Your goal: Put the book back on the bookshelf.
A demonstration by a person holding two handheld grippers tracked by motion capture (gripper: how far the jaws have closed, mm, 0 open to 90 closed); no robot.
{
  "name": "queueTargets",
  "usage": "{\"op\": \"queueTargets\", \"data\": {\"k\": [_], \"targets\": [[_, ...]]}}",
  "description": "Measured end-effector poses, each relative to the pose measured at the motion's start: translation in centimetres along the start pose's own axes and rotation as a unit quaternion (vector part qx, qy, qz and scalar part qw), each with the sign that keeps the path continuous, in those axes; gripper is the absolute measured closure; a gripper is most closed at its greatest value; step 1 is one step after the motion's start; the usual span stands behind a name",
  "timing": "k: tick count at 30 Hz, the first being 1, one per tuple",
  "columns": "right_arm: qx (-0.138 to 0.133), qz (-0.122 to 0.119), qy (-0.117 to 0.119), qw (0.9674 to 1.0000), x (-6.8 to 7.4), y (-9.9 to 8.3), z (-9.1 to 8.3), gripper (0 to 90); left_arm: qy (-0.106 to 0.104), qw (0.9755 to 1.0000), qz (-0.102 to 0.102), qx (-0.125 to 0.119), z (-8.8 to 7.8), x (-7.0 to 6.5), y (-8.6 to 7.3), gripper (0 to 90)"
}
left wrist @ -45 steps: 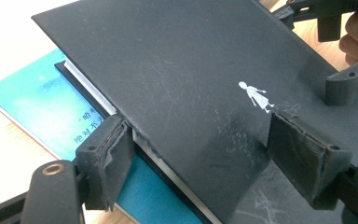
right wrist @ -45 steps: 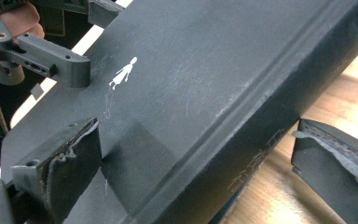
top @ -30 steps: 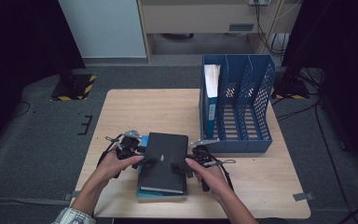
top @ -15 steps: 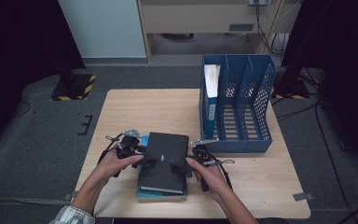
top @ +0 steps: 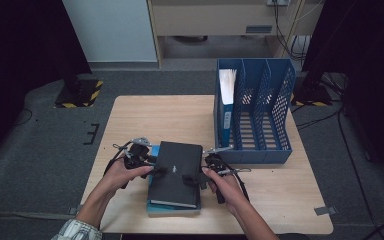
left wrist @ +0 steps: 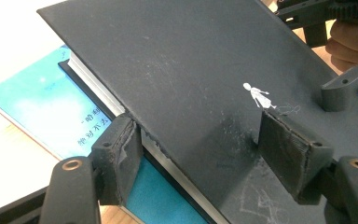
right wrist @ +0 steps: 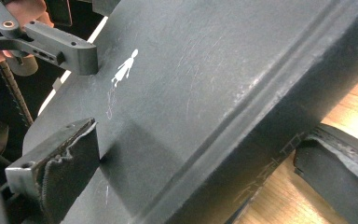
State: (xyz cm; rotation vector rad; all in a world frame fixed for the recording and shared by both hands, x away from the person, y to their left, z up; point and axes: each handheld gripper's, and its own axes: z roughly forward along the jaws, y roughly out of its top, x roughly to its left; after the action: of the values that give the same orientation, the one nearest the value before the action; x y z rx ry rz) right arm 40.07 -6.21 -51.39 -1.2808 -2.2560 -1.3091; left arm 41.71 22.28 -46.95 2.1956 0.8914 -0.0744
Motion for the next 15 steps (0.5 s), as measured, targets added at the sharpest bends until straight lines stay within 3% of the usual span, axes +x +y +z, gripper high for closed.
{"op": "queueTargets", "data": {"k": [7, 15], "targets": [[-0.012, 0.003, 0.002, 0.9999, -0.01, -0.26, 0.10, 0.2, -0.003, 1.0000, 0.000, -0.002, 0.02, 0.08, -0.02, 30.6], [-0.003, -0.024, -0.009, 0.9997, 0.58, 0.20, -0.30, 0.8, -0.003, 0.9999, 0.008, -0.013, -0.67, 0.02, -0.06, 34.9]]}}
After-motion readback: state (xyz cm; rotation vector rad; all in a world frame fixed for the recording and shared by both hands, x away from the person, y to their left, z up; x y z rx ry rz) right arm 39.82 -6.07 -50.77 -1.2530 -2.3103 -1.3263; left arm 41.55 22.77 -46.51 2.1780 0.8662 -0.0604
